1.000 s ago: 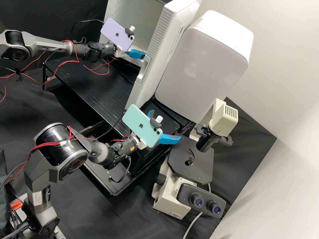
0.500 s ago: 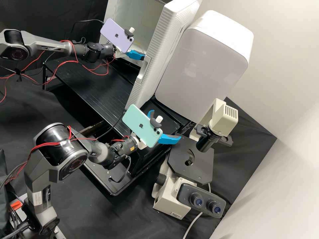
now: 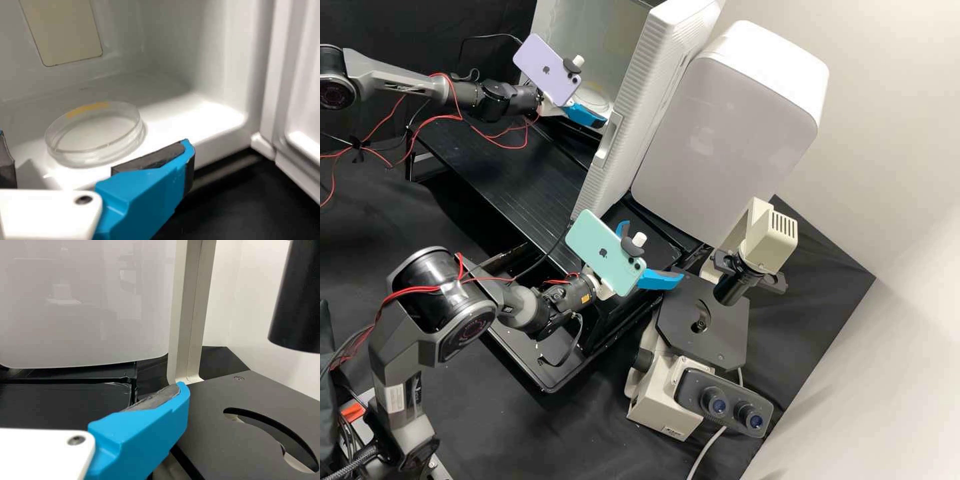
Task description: Place the petri dish in the incubator
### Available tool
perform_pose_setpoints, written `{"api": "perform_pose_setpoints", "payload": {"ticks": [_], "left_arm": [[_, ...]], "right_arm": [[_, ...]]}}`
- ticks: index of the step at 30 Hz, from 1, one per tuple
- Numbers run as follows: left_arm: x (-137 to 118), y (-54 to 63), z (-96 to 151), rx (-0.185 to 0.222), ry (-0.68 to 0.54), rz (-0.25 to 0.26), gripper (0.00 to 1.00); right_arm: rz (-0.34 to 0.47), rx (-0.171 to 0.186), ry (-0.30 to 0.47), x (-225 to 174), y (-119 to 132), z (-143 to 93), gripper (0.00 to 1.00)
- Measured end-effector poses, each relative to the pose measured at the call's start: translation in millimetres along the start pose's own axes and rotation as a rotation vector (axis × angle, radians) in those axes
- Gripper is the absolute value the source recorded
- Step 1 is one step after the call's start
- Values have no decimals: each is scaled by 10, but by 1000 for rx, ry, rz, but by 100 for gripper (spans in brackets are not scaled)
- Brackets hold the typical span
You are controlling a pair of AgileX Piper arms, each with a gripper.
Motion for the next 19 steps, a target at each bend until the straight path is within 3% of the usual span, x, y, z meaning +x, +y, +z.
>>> {"api": "perform_pose_setpoints", "payload": {"ticks": [4,7,11,15,19], "left_arm": [[-201,-33,26,34,-26,19,100],[-365,-13,46,37,-42,46,100],[-657,-20,44,69,-64,102,100],[-983,-49,18,87,-109,195,100],[-1247,-92,-36,57,-184,299,100]], "right_arm": [[0,0,0,0,0,0,100],[0,0,0,0,0,0,100],[0,0,0,0,0,0,100],[0,0,0,0,0,0,100],[0,0,0,0,0,0,100]]}}
